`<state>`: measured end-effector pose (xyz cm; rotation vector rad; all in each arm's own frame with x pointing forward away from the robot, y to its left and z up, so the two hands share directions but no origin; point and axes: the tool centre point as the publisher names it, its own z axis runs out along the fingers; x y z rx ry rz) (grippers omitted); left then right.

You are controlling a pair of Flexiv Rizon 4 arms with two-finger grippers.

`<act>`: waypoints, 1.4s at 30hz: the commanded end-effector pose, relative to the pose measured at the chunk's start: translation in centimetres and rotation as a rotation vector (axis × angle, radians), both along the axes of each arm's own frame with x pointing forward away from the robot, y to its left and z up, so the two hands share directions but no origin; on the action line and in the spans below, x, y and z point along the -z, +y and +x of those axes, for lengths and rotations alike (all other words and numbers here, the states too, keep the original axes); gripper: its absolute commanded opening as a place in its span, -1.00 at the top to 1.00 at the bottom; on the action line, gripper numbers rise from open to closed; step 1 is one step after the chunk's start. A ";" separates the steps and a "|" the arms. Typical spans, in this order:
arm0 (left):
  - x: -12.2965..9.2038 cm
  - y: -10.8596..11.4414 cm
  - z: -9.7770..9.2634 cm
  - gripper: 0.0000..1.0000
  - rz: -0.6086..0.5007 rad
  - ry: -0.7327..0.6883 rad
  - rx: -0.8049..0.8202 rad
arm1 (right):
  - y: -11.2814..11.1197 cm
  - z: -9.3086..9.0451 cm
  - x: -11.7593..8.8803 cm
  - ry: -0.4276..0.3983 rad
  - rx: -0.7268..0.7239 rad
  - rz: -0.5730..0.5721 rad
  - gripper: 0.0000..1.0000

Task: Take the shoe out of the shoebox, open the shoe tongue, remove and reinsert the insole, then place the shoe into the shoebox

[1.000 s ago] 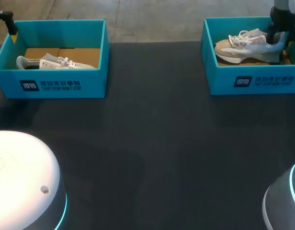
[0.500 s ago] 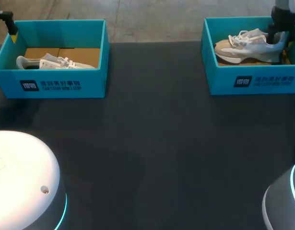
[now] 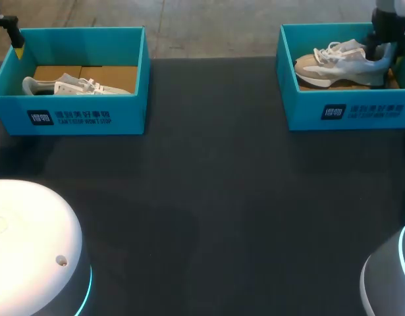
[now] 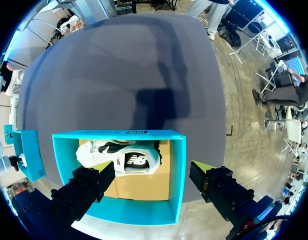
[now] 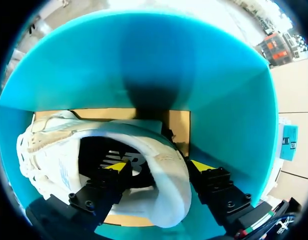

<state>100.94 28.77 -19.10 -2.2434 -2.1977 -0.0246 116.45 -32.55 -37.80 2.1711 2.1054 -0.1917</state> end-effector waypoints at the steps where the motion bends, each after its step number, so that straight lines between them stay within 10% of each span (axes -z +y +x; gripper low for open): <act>1: -0.1 0.0 0.0 -1.00 0.003 0.000 0.001 | -0.3 0.9 0.5 0.030 0.005 0.012 -0.43; 9: -0.1 0.0 0.0 -1.00 0.003 0.000 0.001 | -0.3 1.0 0.9 0.046 0.002 0.029 -0.23; 18: -0.1 0.0 0.0 -1.00 0.003 0.000 0.001 | -0.1 1.0 1.0 0.050 0.001 0.034 0.84; 22: -0.1 0.0 0.0 -1.00 0.003 0.000 0.001 | 0.1 0.8 0.9 0.049 -0.003 0.033 1.00; 25: -0.1 0.0 0.0 -1.00 0.003 0.000 0.001 | 0.3 0.7 0.7 0.043 -0.013 0.028 0.91; 33: -0.1 0.0 0.0 -1.00 0.003 0.000 0.001 | 0.1 0.8 0.5 0.037 -0.009 0.016 -0.30; 42: -0.1 0.0 0.0 -1.00 0.003 0.000 0.001 | -0.1 0.9 0.6 0.042 -0.007 0.017 -0.18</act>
